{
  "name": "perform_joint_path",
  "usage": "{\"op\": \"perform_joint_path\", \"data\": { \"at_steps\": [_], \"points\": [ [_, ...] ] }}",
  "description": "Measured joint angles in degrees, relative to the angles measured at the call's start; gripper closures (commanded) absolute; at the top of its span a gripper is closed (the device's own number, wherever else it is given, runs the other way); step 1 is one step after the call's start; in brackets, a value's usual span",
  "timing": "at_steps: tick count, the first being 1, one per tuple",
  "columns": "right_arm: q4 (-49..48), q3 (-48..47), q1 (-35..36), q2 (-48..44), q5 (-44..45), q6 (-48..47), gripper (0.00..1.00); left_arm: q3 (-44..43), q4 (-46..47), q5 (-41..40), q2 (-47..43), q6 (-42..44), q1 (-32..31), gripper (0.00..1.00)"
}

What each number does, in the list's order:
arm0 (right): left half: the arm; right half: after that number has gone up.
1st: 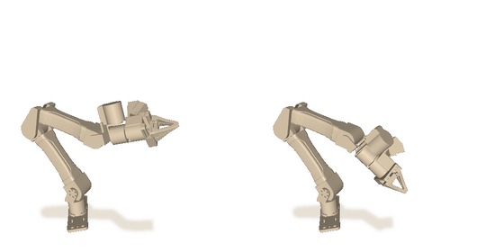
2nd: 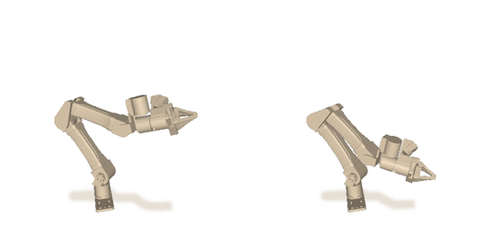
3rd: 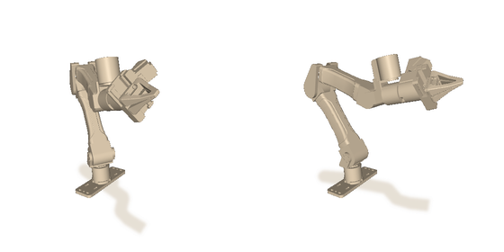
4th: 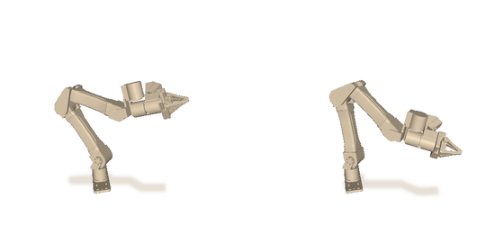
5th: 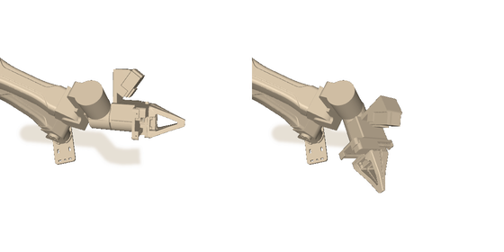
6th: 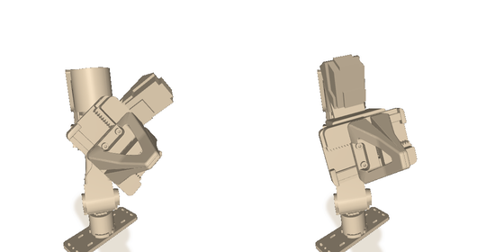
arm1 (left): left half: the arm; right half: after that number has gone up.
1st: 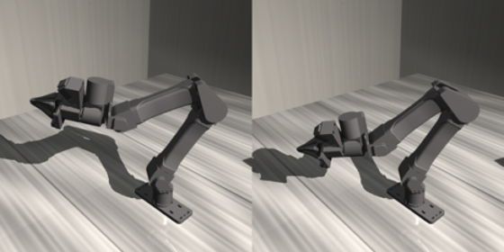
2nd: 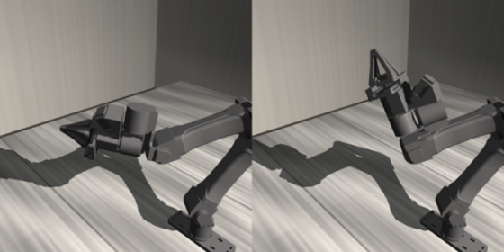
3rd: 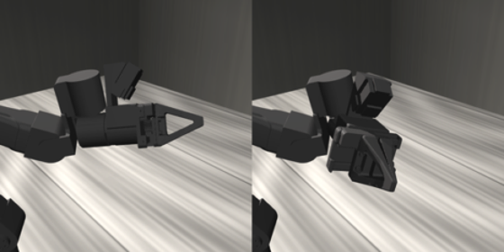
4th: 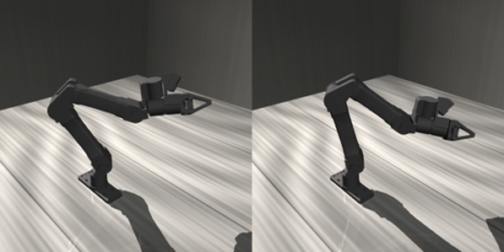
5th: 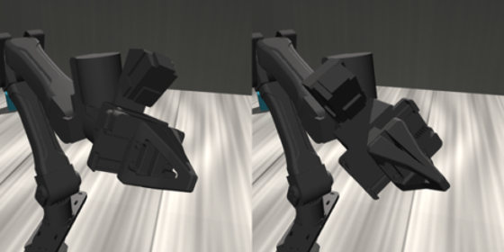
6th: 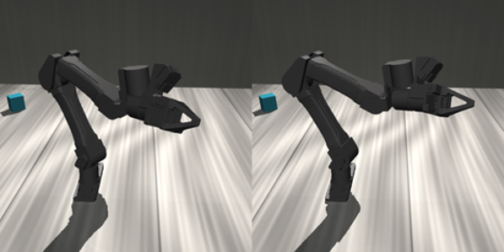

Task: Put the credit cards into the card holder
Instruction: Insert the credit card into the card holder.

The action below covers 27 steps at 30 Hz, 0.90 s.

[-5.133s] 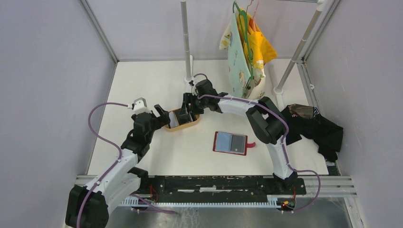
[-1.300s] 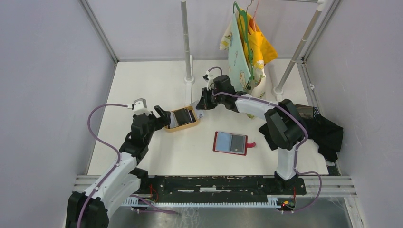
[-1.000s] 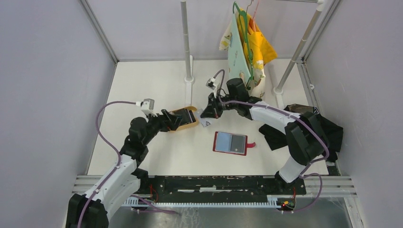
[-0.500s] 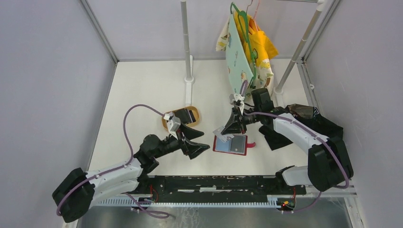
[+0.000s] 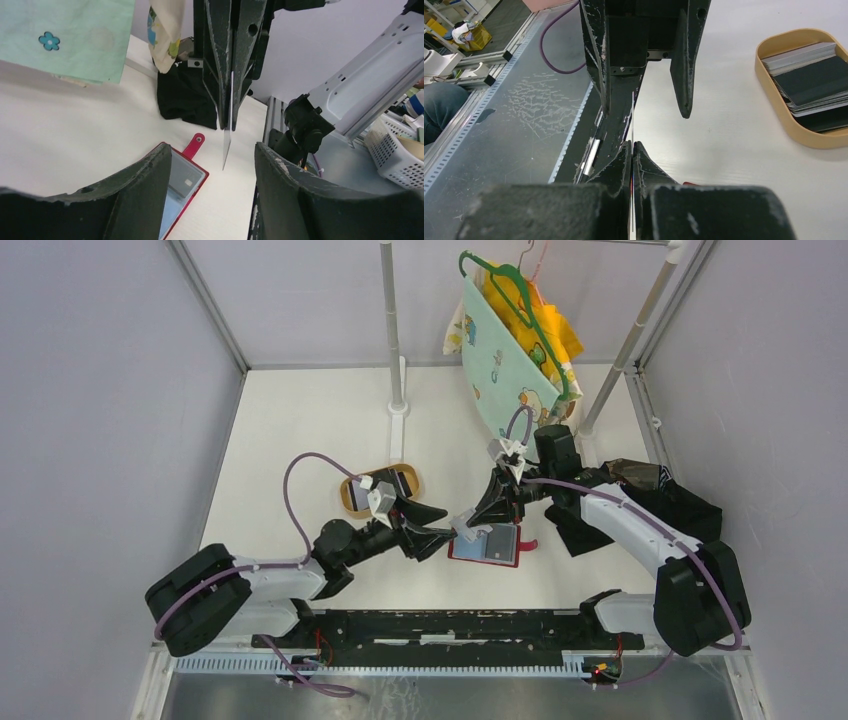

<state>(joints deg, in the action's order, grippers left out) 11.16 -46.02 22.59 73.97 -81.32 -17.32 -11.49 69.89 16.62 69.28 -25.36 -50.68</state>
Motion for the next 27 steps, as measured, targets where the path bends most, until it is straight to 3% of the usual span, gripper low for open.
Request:
{"op": "perform_joint_path", "data": {
  "at_steps": [3,8,12,22,27],
  "points": [
    [-0.04,0.02,0.02,0.00,-0.13,0.00,1.00,-0.81,2.21,0.24,1.14,0.00,-0.44,0.43],
    [-0.37,0.31,0.09,0.02,-0.13,0.04,1.00,-2.86,3.32,1.31,2.19,-0.02,-0.90,0.66],
    [-0.37,0.63,0.44,0.13,-0.11,0.09,1.00,-4.81,2.51,2.80,3.28,-0.02,-0.94,0.96],
    [0.22,0.96,0.72,0.20,1.68,-1.29,0.60,-7.65,-5.79,5.07,3.65,0.11,-0.81,0.98],
    [2.64,0.96,1.16,0.20,4.24,-5.05,0.54,-8.90,-15.10,5.40,-0.74,0.72,0.31,0.98]
  ]
}}
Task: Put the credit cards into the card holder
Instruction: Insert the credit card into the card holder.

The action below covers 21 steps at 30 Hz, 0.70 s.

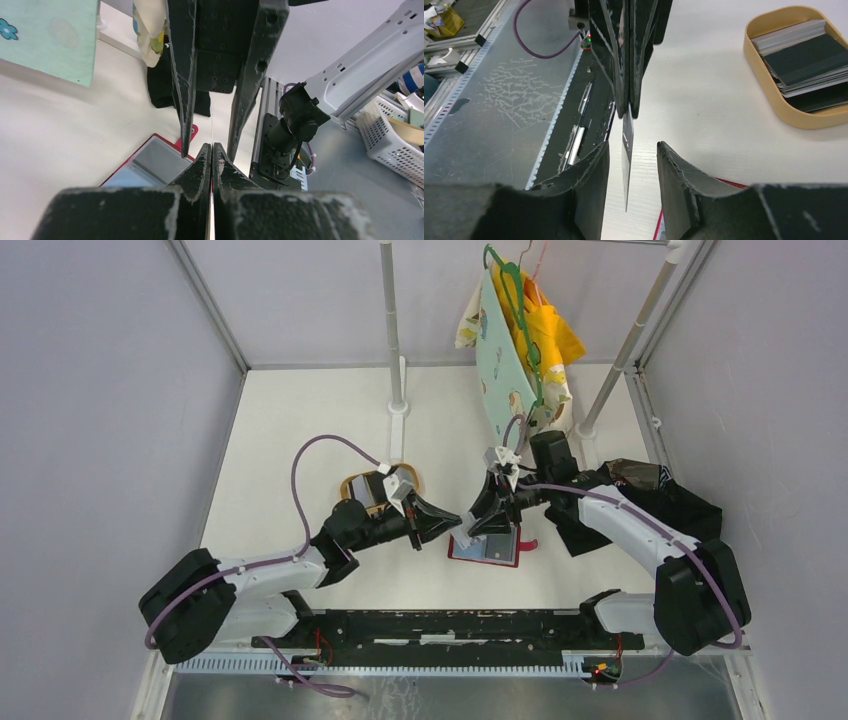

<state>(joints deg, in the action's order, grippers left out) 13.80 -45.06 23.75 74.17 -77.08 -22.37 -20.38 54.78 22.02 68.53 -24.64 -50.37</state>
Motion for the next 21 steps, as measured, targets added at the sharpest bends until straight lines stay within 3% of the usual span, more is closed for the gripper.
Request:
{"op": "perform_joint_path", "data": {
  "at_steps": [3,5,10,11,14,16,19,21],
  "points": [
    [3.50,-0.26,0.74,0.35,2.16,-3.80,0.54,-1.20,-4.37,0.35,-2.56,0.72,1.25,0.98],
    [5.31,-0.74,1.88,1.18,3.41,-5.62,0.60,-2.01,-7.06,0.66,-3.89,1.20,2.10,0.98],
    [7.28,-1.11,3.67,2.86,5.70,-7.96,0.96,-4.37,-13.20,1.60,-5.46,2.49,3.17,0.98],
    [7.28,-1.11,3.80,2.93,6.03,-7.65,1.00,-4.61,-13.81,1.97,-5.51,2.62,3.17,0.94],
    [6.88,-1.11,3.89,3.06,6.01,-6.34,1.00,-5.31,-15.23,2.60,-5.68,3.06,3.17,0.58],
    [5.64,-1.09,3.89,3.26,4.98,-4.74,1.00,-5.33,-15.50,2.67,-5.70,2.95,3.43,0.45],
    [3.58,-1.09,3.89,3.43,2.80,-2.34,1.00,-3.89,-13.40,3.26,-6.10,2.78,3.82,0.34],
    [2.64,-1.09,3.89,3.43,1.77,-1.27,1.00,-1.11,-10.36,3.61,-7.15,1.79,4.09,0.33]
  ]
}}
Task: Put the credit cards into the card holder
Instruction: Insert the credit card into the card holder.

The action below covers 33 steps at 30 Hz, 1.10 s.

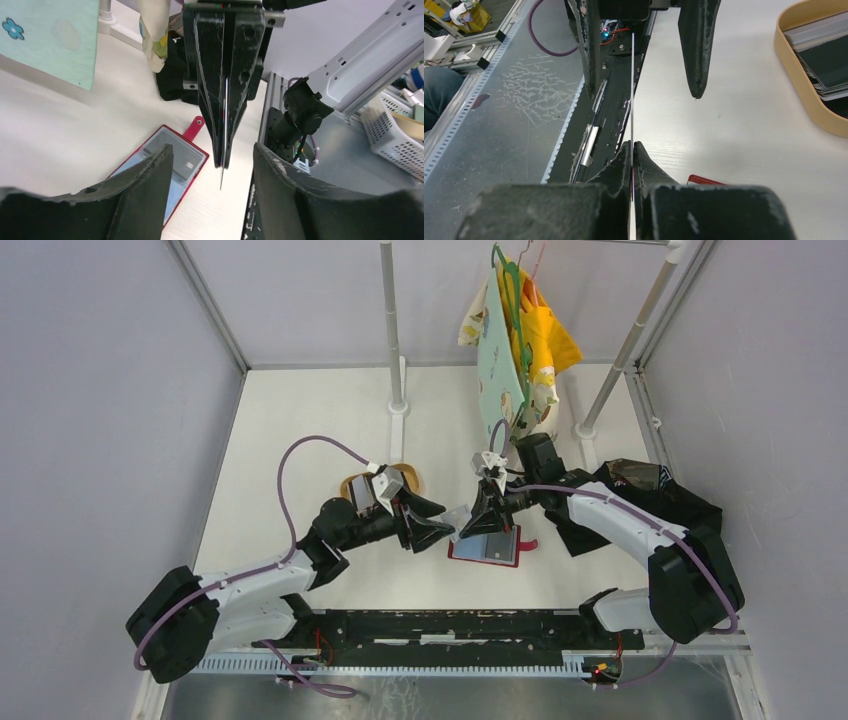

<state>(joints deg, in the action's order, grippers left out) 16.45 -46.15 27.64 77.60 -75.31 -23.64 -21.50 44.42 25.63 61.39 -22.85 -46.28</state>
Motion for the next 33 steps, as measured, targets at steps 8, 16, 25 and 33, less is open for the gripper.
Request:
{"op": "perform_joint_path", "data": {
  "at_steps": [8,16,25,33],
  "points": [
    [-4.76,1.20,-0.04,-0.02,-2.60,4.70,1.00,6.03,12.39,0.13,2.23,-5.66,0.11,0.42],
    [-6.54,1.75,-0.04,0.00,-3.08,6.27,1.00,5.64,21.66,1.16,9.70,-10.75,0.22,0.83],
    [-6.03,1.77,-0.31,-0.02,-0.83,4.68,0.99,4.72,23.43,2.03,10.69,-11.78,0.96,0.73],
    [-4.55,1.77,-0.31,-0.02,0.11,2.73,0.90,3.63,21.99,3.80,10.69,-11.74,1.75,0.98]
  ]
}}
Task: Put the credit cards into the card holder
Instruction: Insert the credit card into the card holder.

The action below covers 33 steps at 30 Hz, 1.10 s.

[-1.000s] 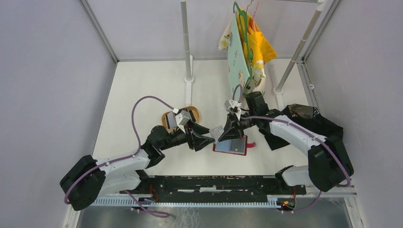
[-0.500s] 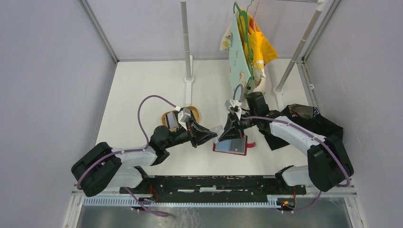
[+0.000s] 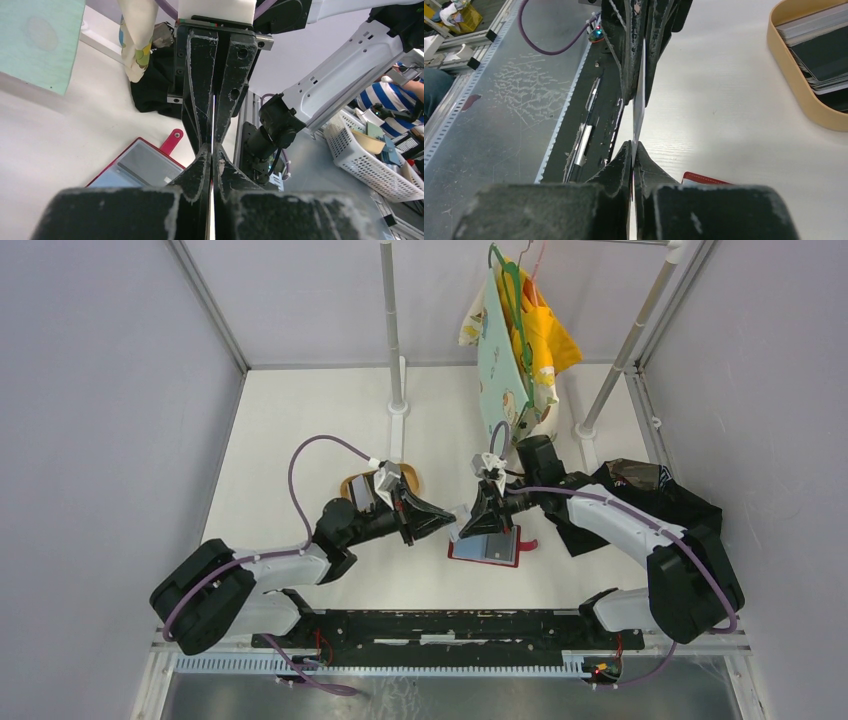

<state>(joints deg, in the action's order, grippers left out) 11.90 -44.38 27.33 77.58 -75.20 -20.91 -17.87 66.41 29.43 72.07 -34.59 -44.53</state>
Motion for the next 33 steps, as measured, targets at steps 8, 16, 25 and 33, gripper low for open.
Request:
{"op": "perform_joint_path", "data": {
  "at_steps": [8,16,25,33],
  "points": [
    [17.49,-8.28,0.15,-0.46,14.40,-17.68,0.62,-3.54,-11.72,2.51,-0.57,0.07,3.45,0.98],
    [19.41,6.05,-0.11,-20.87,34.42,-41.66,0.56,-6.99,-21.62,7.82,5.86,-0.57,7.23,0.98],
    [25.79,18.97,0.00,-21.03,37.70,-67.43,0.93,-10.73,-14.84,10.88,22.49,-10.51,7.17,0.98],
    [26.29,18.88,5.16,-13.88,38.16,-69.88,0.97,-11.61,-4.85,10.45,31.95,-18.14,5.88,0.98]
  ]
}}
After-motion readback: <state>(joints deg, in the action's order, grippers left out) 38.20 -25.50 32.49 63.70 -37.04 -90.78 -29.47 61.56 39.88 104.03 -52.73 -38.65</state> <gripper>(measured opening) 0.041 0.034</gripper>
